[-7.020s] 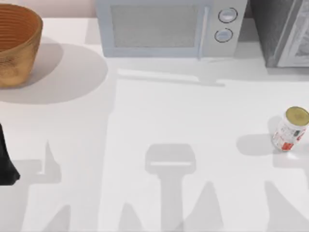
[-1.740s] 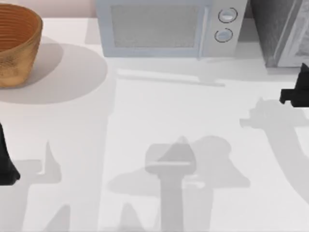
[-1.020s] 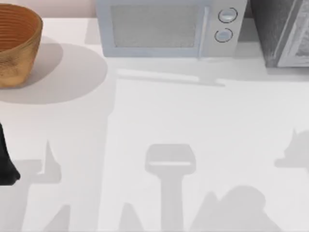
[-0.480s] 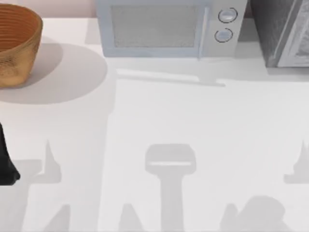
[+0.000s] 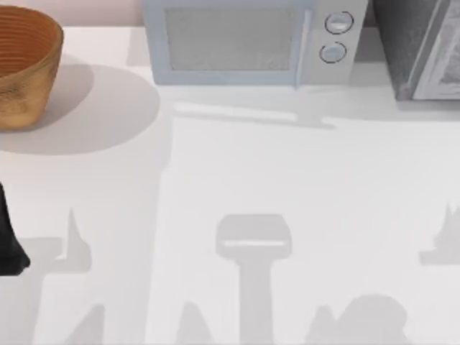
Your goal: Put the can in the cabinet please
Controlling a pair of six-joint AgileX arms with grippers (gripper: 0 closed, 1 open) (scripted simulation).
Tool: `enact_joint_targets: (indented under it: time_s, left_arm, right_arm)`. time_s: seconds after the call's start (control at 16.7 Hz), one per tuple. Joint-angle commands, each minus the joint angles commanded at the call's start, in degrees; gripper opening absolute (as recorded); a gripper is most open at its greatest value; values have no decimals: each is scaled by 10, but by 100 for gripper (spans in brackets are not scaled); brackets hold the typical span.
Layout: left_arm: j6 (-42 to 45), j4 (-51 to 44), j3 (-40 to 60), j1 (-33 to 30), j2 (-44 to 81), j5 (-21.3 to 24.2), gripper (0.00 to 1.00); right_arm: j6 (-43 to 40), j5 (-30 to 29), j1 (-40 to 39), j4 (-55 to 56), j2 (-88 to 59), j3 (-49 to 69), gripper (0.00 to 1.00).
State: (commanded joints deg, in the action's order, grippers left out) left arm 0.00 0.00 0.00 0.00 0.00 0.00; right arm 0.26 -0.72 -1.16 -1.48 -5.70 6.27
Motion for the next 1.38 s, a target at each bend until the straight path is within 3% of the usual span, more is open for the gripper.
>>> enact_joint_targets:
  time_s: [0.3, 0.96, 1.2, 1.38]
  left_arm:
    - [0, 0, 0, 0, 0, 0, 100]
    - [0, 0, 0, 0, 0, 0, 100]
    - [0, 0, 0, 0, 0, 0, 100]
    - [0, 0, 0, 0, 0, 0, 100]
  right_arm:
    - [2, -24, -23, -52, -163, 201, 0]
    - [6, -89, -80, -191, -595, 792, 0]
    - [7, -102, -92, -220, -684, 912, 0]
    - [8, -105, -95, -226, -705, 938, 0]
